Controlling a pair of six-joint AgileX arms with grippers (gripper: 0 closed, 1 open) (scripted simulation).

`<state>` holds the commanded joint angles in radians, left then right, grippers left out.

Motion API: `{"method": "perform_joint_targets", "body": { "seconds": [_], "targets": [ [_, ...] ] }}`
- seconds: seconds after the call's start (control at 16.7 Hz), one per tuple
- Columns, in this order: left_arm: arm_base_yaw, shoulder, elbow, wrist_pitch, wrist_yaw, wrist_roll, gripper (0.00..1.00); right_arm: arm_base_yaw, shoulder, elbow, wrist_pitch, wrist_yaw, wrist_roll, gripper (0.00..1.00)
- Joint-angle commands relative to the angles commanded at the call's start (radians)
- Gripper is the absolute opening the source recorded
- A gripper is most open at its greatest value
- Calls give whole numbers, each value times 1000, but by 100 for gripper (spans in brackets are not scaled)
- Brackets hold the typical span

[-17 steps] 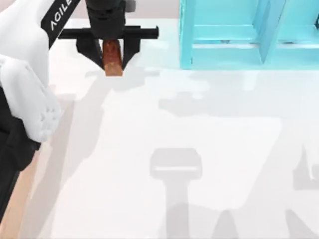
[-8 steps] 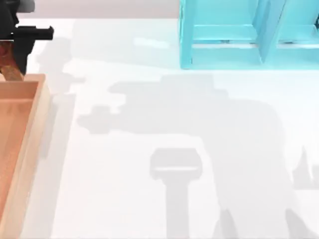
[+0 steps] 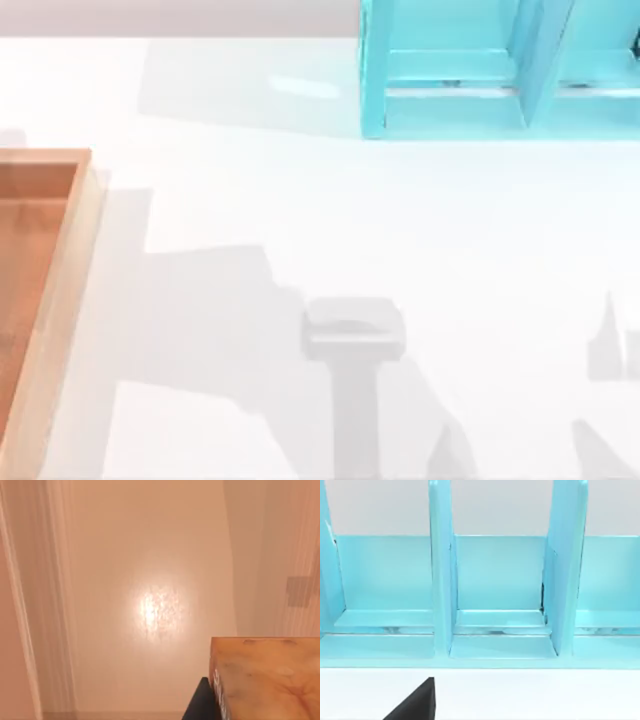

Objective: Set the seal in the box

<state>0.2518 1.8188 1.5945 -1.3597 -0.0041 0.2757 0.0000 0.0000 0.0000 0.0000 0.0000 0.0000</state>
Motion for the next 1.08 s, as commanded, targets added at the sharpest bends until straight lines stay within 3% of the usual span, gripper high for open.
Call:
{"method": "perform_joint_targets", "body": {
  "seconds": [0.48, 0.84, 1.08],
  "targets": [
    [18, -24, -44, 29, -1, 25, 0, 0, 0, 0, 0, 0, 0, 100],
    [26, -7, -217, 229, 2, 26, 0, 0, 0, 0, 0, 0, 0, 100],
    [27, -2, -255, 267, 1, 27, 0, 0, 0, 0, 0, 0, 0, 100]
  ]
}}
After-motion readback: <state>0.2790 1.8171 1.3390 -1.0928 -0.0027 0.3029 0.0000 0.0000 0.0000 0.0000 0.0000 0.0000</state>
